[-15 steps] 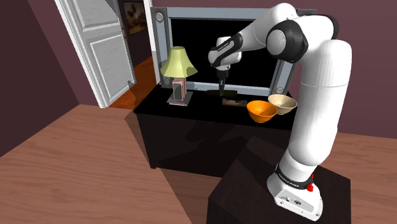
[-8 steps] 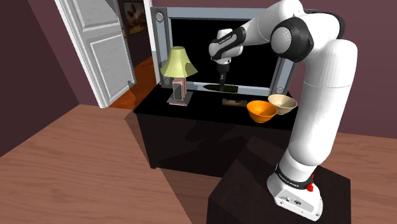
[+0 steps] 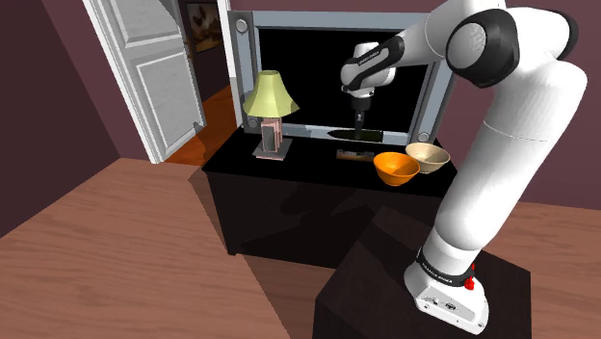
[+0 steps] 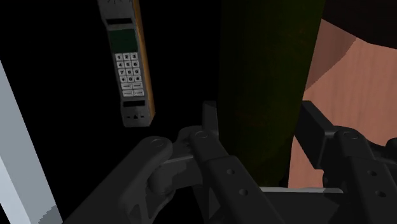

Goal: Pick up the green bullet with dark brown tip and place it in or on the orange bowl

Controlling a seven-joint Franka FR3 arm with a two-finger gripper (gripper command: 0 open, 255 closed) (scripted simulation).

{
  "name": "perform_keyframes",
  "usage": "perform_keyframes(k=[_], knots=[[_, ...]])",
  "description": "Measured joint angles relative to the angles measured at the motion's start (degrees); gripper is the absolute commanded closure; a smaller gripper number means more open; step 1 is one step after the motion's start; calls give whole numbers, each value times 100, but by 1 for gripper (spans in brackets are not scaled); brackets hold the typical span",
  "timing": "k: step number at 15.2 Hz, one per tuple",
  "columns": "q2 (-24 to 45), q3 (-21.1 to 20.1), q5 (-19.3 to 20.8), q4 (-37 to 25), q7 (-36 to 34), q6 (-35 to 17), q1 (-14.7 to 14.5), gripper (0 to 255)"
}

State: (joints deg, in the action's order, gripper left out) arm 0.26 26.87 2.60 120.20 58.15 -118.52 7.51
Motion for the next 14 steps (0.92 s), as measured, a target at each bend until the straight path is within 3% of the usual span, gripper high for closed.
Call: perform_keyframes(k=[7,14], knots=[[-1062,350,636,1001,391,-85,415,255],[-1916,694,1239,1617,864,14,940,255]])
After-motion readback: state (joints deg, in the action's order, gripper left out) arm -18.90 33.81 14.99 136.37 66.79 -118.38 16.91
